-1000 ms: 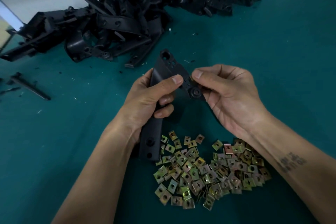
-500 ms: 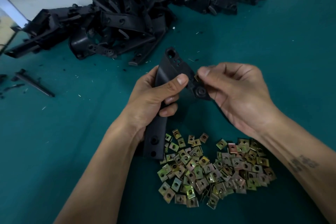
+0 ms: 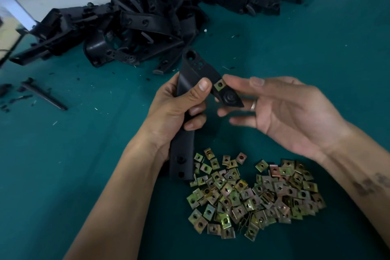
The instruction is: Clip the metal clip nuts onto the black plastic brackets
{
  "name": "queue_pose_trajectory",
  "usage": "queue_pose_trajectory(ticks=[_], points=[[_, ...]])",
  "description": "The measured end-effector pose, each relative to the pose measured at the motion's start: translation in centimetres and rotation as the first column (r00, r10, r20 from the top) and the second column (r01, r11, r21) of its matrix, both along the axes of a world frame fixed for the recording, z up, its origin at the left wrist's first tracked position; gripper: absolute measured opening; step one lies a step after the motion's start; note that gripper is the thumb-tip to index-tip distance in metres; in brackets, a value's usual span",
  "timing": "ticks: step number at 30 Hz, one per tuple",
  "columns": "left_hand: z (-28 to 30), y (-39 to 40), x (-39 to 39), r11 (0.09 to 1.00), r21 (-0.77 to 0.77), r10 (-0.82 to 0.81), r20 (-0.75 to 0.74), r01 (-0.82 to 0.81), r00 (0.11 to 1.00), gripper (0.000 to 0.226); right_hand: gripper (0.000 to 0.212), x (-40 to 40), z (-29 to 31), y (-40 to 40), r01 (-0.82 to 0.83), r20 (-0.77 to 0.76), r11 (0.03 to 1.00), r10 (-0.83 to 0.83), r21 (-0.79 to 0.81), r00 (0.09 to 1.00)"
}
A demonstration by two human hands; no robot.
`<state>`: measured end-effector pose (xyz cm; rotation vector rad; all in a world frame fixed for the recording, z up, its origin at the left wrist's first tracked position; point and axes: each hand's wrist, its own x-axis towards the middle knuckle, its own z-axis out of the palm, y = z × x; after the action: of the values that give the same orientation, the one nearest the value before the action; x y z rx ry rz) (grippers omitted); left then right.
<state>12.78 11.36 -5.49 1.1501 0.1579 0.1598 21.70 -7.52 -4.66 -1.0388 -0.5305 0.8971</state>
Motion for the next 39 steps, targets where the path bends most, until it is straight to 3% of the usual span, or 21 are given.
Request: queue_pose_trajectory(ticks=[3,5,8,11,15,19,22,26,30,37,39], points=[[-0.1,-0.1,0.2,0.998,-0.063,-0.018,-0.031,0.016,0.999,0.022,0.026,1.4,0.4,-1.4,0.107,0.330,0.976,-0.039,-0.190,0.943],[0.0,0.0,0.2,0.993,-0.106,-0.054,-0.054,0.048,0.997,0.029,0.023,1.6,0.7,-1.9,0.072,0.547,0.924,0.158,-0.375,0.822],[0.1,0.1,0.2,0.989,-0.128,-0.090,-0.090,0.078,0.992,0.036,0.030,0.9,1.3,-2.2,-0.055,0.571,0.814,0.452,-0.579,0.685],[0.1,0.2,0.2,0.985,-0.135,-0.122,-0.097,0.109,0.988,0.037,0.034,0.4,1.3,-1.9,-0.022,0.580,0.754,0.524,-0.657,0.624],[0.1,0.3,0.2,0.980,-0.156,-0.142,-0.095,0.126,0.985,0.036,0.020,-0.4,0.9,-1.1,0.038,0.622,0.735,0.544,-0.677,0.563],[0.1,0.4,0.2,0.978,-0.155,-0.156,-0.093,0.140,0.983,0.036,0.018,0.4,1.0,-1.5,0.096,0.648,0.788,0.423,-0.608,0.634],[0.0,0.3,0.0,0.976,-0.148,-0.174,-0.085,0.160,0.981,0.034,0.014,1.0,0.5,-1.3,0.170,0.599,0.898,0.120,-0.405,0.792],[-0.1,0.1,-0.2,0.965,-0.090,-0.256,-0.097,0.248,0.962,0.034,0.016,1.1,-0.1,-0.6,0.313,0.236,0.950,-0.304,-0.002,0.923],[-0.2,-0.1,-0.1,0.958,-0.021,-0.288,-0.118,0.287,0.951,0.044,0.016,0.6,0.0,-0.2,0.319,0.048,0.942,-0.325,0.104,0.945],[-0.4,-0.2,-0.2,0.953,0.001,-0.301,-0.096,0.303,0.949,0.073,0.026,-0.5,-0.3,0.5,0.302,0.022,0.951,-0.304,0.062,0.952],[-0.5,-0.2,-0.2,0.953,-0.013,-0.301,-0.098,0.302,0.948,0.073,0.023,-0.5,-0.2,0.6,0.309,0.017,0.950,-0.310,0.041,0.951]])
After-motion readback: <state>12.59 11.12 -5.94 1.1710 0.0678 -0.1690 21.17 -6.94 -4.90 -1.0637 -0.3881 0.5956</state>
